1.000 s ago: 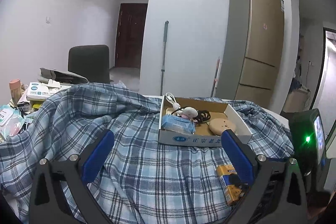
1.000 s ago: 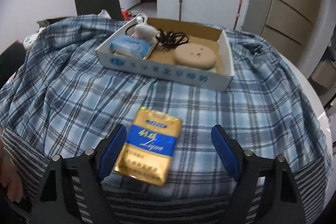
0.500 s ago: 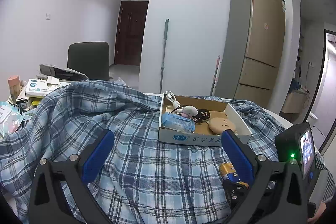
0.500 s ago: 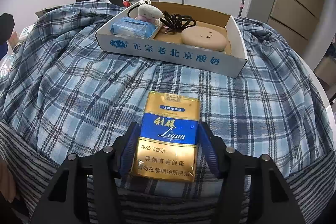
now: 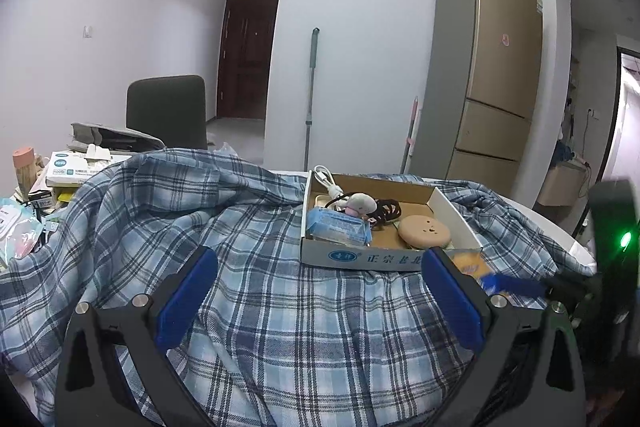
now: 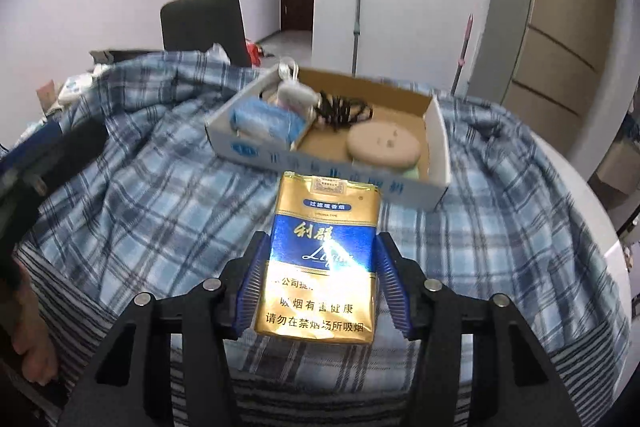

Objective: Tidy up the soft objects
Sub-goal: 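Carry the cigarette pack with the right gripper over the box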

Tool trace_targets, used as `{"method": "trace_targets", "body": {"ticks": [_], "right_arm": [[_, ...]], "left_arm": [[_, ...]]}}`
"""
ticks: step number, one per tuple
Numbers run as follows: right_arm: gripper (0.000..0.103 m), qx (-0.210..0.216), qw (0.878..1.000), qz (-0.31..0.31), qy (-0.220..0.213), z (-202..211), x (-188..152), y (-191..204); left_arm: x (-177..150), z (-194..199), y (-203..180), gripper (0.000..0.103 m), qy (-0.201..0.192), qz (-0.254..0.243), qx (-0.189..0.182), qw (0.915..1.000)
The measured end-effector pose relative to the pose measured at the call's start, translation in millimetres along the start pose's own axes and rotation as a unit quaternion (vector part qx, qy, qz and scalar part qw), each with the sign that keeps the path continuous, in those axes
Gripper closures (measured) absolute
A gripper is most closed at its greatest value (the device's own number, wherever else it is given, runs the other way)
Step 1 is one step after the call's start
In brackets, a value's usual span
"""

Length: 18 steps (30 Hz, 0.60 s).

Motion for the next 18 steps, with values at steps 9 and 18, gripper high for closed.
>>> {"method": "trace_targets", "body": {"ticks": [9,18], "right_arm": [[0.050,-0.020,0.999,-0.021,-0.046,6,73,-29],[0.050,-0.024,0.997,-0.024,-0.065,-24,118,-39]], "left_arm": [[3,-23,-1,0.000,0.039,-0.008,0.008,0.9992],[38,-57,-10,0.000,0.029,-0.033,0.008,0.9990]]}}
Point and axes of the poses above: each gripper's, at about its wrist camera, not at the fingertips, and z roughly against the way its jaws point, y to its left, x to its top, the point moved 6 cm from there along -z, roughly the way its jaws point, and after that the axes turned 4 degrees about z, right-handed, at the moved point
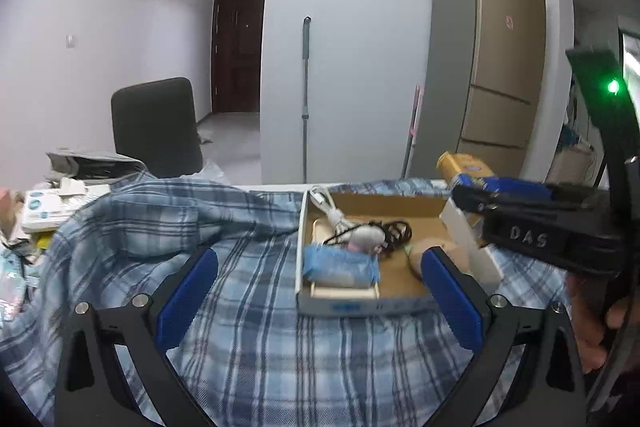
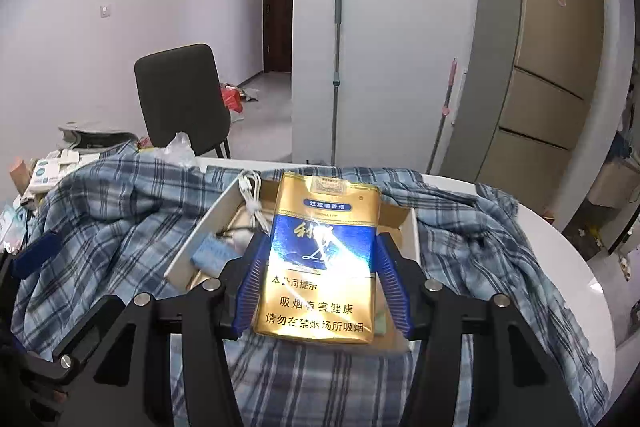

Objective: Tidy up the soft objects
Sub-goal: 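Carry the cigarette pack with the right gripper over the box, then lower the cigarette pack into the box and open the right gripper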

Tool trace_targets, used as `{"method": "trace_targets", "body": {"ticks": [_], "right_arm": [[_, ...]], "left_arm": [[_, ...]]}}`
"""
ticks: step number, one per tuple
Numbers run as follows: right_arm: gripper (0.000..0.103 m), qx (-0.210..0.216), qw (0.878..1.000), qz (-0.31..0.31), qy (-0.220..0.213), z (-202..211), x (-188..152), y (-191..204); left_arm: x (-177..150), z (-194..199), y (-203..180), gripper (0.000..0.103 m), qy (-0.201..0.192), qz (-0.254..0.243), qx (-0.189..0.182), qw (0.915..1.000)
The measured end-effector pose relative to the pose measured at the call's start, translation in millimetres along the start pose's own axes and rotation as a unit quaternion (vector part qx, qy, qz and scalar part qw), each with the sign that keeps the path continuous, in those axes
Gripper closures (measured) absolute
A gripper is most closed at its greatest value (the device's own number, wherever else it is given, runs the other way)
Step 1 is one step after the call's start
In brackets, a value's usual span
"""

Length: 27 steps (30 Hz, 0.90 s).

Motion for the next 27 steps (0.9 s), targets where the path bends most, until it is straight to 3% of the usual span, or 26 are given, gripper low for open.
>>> {"method": "trace_targets", "body": {"ticks": [5,10,15,19,27], "right_arm": [[0.050,0.000,1.000,0.007,0.009,-21,6,0],[0.050,0.013,0.999,0.007,0.037,-44,-4,4],[0.045,0.012,0.998,-0.002,0.054,-60,-12,5],[0.034,0.013,0.999,0.000,0.053,-60,-12,3],[0.034,0.007,0.999,0.001,0.035,-45,-7,-5]], "left_arm": [[0,-20,7,0.000,-0.004,0.025,-0.009,0.9996],[-12,-40,20,0.000,0.036,0.039,-0.005,0.9986],[-12,-43,36,0.000,0.044,0.063,-0.003,0.9971],[-13,-39,35,0.000,0.039,0.056,-0.003,0.9976],[-12,-35,30,0.000,0.035,0.047,-0.007,0.9983]]}}
Point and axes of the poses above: each gripper's, at about its wrist camera, not at the fingertips, and z roughly against the way its jaws point, y to its left, x to its top, the point moved 6 cm from there along -z, roughly the way its jaws point, and after that the axes turned 4 degrees about z, right-handed, at the moved point
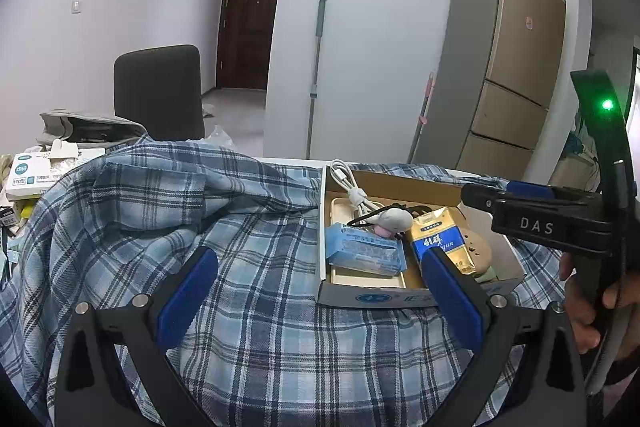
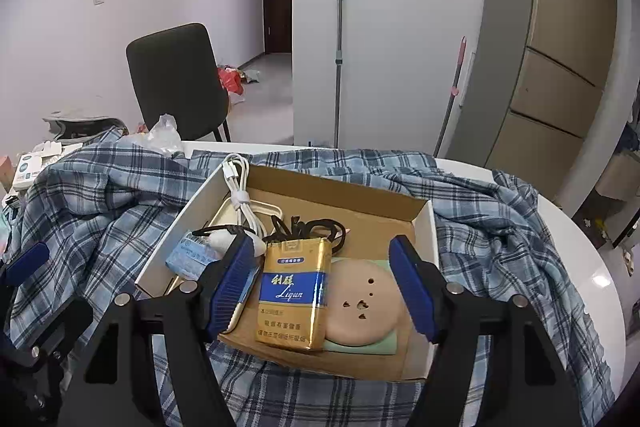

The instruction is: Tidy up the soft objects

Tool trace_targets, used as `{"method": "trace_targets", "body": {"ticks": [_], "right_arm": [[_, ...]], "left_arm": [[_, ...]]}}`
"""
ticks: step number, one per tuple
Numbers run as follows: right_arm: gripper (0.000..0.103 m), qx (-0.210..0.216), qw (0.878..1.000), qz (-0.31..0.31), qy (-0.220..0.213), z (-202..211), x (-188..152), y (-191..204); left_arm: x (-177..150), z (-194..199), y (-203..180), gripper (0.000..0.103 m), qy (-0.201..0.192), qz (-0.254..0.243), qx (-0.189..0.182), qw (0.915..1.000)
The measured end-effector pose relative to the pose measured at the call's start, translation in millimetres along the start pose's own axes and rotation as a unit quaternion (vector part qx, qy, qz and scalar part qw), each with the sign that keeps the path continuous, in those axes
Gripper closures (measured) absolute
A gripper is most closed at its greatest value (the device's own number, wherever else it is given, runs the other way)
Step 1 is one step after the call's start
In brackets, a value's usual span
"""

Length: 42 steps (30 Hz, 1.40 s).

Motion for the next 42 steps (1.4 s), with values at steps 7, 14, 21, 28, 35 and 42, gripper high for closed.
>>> {"method": "trace_targets", "body": {"ticks": [7,14,21,28,35,42], "right_arm": [[0.034,-0.003,1.000,-0.001,-0.013,10,2,-3],[0.034,-0.003,0.999,0.000,-0.050,31,2,-7],[0.029,-0.010,0.995,0.001,-0.094,58,-3,-12],[0.008,-0.011,0.986,0.003,-0.168,98,-14,-10],[0.000,0.006,0.973,-0.007,-0.229,138,-31,-11],[0.000,-0.003,0.965,0.024,-0.261,151,-55,-7]], "left_arm": [[0,3,-1,0.000,-0.006,-0.004,-0.001,1.0000],[2,6,-2,0.000,-0.014,-0.010,-0.005,0.9998],[4,12,-5,0.000,-0.026,-0.017,-0.008,0.9995],[5,28,-16,0.000,-0.051,-0.039,-0.011,0.9979],[6,61,-28,0.000,-0.097,-0.045,-0.027,0.9939],[-8,98,-42,0.000,-0.148,-0.061,-0.040,0.9864]]}}
Point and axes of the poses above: each gripper's, at about its wrist camera, not at the fingertips, and z roughly against the way its jaws point, y to its left, x to its top, the point moved 6 cm from there along -z, roughly the way its jaws point, and after that the axes turned 4 degrees about z, right-handed, at the moved point
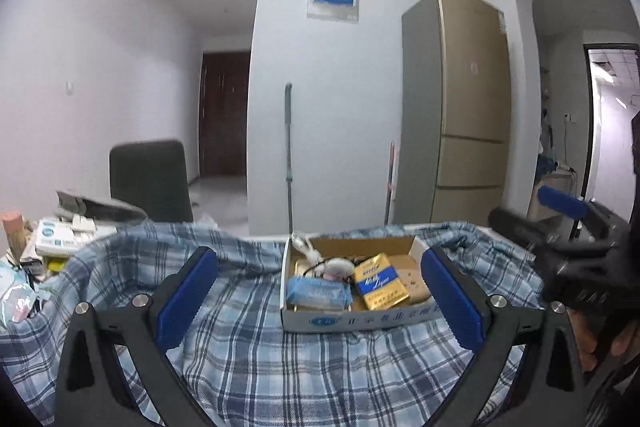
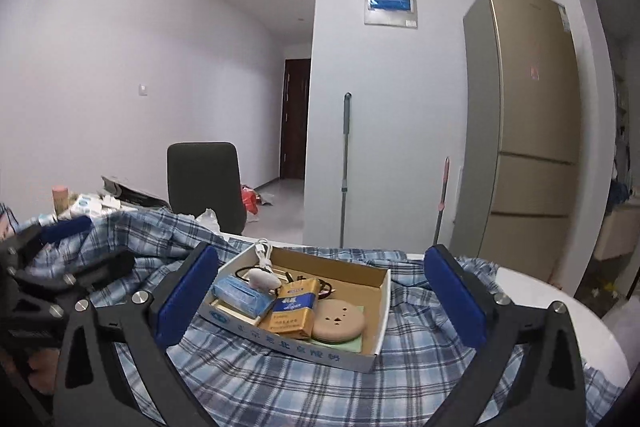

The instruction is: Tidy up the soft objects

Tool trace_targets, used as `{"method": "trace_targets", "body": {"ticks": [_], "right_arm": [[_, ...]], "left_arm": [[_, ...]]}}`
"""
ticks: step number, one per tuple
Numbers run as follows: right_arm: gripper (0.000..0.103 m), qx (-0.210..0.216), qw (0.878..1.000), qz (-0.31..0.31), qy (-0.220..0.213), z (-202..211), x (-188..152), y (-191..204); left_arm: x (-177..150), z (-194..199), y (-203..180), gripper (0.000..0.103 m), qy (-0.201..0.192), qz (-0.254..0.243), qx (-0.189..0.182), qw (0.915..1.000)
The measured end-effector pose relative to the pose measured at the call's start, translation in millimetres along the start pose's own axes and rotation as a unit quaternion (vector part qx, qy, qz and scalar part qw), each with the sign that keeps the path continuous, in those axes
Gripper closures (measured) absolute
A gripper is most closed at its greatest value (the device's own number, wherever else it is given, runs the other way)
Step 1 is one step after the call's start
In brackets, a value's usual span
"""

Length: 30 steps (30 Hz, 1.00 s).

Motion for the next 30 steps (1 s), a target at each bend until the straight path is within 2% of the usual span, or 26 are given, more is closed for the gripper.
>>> {"method": "trace_targets", "body": {"ticks": [5,9,15,22,30], "right_arm": [[0.000,-0.011,1.000,0.003,-0.012,3,-14,1],[0.000,-0.016,1.000,0.003,0.004,-3,-29,2],[0.000,-0.023,1.000,0.006,0.007,-1,-32,2],[0.000,-0.023,1.000,-0.014,0.001,4,-31,-7],[0.000,-0.018,1.000,-0.022,-0.008,8,-29,-8]], "left_arm": [[0,12,-10,0.000,-0.037,-0.020,0.000,0.9991],[-4,12,-12,0.000,-0.034,-0.025,-0.006,0.9991],[-8,12,-13,0.000,-0.036,-0.031,0.003,0.9989],[-8,16,-17,0.000,-0.046,-0.043,0.011,0.9980],[-7,15,-12,0.000,-0.046,-0.029,0.007,0.9985]]}}
Point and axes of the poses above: each gripper's, at about its wrist camera, not at the fingertips, and z roughly against the way its jaws point, y to its left, x to its top, the point moved 6 cm from there along -z, roughly the way its jaws point, and after that the axes turned 4 degrees about z, right-handed, at the moved point
